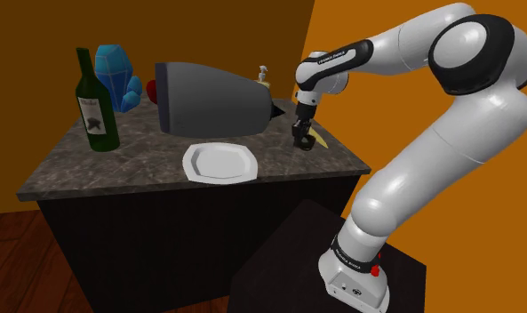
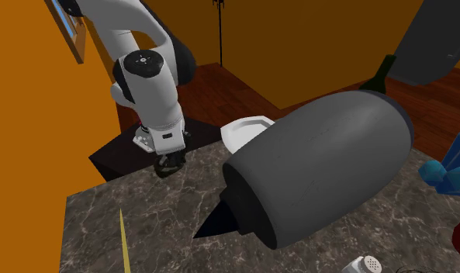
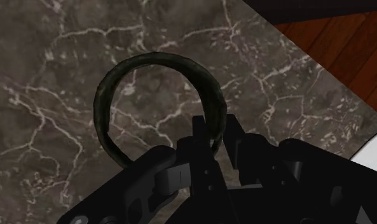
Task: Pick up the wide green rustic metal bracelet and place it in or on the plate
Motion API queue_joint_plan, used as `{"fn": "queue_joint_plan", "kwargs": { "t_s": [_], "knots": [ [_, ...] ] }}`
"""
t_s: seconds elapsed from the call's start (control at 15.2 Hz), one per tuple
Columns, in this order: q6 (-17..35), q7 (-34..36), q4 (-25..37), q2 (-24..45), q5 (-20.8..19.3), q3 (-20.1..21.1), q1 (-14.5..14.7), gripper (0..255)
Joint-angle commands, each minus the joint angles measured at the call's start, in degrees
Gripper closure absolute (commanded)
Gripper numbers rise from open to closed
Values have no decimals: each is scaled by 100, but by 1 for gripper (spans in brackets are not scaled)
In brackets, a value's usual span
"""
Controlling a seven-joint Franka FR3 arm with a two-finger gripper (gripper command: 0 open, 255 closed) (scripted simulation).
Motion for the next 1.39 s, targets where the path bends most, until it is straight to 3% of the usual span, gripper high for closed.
{"fn": "queue_joint_plan", "kwargs": {
  "t_s": [0.0,0.2,0.79,1.32],
  "knots": [
    [-157,25,101,-59,-15,22,-2,255],
    [-401,63,257,-153,-35,57,-6,255],
    [-187,1229,236,11,444,876,607,255],
    [-9,2155,669,558,878,1515,1157,255]
  ]
}}
